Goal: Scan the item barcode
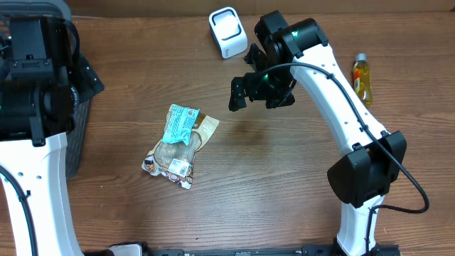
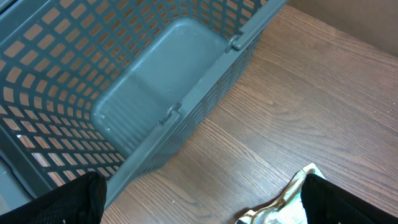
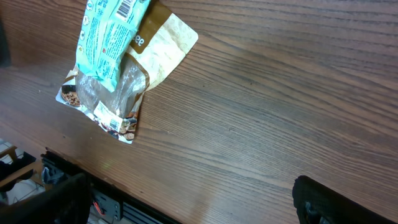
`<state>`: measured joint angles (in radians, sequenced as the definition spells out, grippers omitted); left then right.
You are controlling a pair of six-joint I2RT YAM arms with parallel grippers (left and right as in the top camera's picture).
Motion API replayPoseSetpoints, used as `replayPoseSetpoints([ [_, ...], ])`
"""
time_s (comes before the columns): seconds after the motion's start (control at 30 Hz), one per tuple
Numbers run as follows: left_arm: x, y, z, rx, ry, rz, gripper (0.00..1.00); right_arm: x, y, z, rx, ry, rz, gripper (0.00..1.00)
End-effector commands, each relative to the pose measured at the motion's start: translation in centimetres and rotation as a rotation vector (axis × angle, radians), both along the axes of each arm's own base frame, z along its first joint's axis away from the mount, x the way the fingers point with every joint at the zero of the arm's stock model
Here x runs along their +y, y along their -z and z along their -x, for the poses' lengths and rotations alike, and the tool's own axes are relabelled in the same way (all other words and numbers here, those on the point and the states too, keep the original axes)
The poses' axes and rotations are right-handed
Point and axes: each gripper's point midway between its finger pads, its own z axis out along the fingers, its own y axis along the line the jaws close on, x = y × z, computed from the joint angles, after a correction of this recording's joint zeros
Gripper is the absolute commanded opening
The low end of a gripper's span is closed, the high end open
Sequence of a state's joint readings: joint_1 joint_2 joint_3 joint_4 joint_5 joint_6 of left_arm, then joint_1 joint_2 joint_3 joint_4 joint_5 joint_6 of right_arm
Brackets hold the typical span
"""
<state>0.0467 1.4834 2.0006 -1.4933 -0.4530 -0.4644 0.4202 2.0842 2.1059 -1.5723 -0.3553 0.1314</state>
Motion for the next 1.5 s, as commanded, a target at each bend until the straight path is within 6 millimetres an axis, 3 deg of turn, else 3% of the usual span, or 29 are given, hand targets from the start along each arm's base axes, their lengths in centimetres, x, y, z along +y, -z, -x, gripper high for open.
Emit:
replayPoseSetpoints([
  [0.0, 0.1, -0.2, -0.1, -0.012, -0.012, 0.006, 1.00, 0.1, -2.2, 0.0, -0.055, 0.002, -0.030, 1.00],
  [0.63, 0.1, -0.2, -0.1, -0.012, -0.012, 0.006, 1.00, 0.1, -2.2, 0.0, -0.055, 0.002, -0.030, 1.00],
  [0.93, 0.1, -0.2, -0.1, -0.011, -0.012, 0.006, 1.00, 1.3, -2.8, -2.0, -0.139, -0.001, -0.088, 1.00],
  [1.23, 0.1, -0.1, -0.1, -0.011, -0.012, 0.006, 0.99, 2.2, -3.3, -2.3, -0.152, -0.007, -0.145, 1.00],
  [1.47, 0.1, -0.1, -0.1, -0.011, -0.012, 0.006, 1.00, 2.8, -3.3, -3.3, -0.120, 0.139, -0.166, 0.76],
])
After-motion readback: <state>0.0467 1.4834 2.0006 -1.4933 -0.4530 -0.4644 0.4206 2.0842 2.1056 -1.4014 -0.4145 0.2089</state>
